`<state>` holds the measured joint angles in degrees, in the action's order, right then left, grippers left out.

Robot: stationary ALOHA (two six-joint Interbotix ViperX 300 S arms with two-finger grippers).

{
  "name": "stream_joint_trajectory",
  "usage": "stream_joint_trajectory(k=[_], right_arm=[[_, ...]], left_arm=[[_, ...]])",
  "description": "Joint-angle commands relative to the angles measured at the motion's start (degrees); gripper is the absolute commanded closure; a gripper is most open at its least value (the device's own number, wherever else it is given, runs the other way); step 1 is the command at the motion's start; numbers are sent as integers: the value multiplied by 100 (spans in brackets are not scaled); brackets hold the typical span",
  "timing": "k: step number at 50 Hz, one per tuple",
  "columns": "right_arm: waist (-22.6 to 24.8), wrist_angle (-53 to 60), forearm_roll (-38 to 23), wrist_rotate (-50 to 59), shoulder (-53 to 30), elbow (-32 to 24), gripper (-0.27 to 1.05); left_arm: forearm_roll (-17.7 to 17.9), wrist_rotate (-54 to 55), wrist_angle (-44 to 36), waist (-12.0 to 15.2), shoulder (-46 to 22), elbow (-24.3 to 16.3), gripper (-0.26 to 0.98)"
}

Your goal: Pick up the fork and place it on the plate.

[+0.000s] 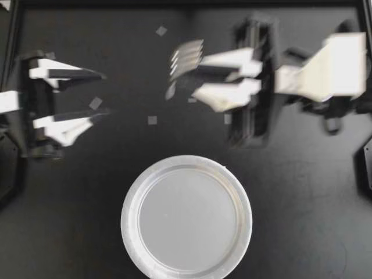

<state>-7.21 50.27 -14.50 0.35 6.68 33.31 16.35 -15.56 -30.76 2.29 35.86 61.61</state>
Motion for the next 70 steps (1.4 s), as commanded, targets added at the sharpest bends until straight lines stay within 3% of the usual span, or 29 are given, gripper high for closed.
stream_joint_trajectory(k=[1,13,46,51,64,70], right_arm=[[18,193,-70,79,-167,-255,69],[-9,211,-88,132,-510,-448,69],[-9,519,-97,176,-694,-431,69],[-9,519,-97,185,-703,-404,69],[-9,519,-97,193,-747,-378,69],[-9,448,-79,202,-747,-378,69]], left_arm=[[-18,88,-53,-9,-246,-281,13],[-114,220,105,-220,-817,-589,13],[-237,220,70,-290,-1143,-773,15],[-237,211,62,-290,-1151,-773,24],[-237,220,-44,-290,-1143,-729,65],[-237,211,-79,-290,-1134,-721,70]])
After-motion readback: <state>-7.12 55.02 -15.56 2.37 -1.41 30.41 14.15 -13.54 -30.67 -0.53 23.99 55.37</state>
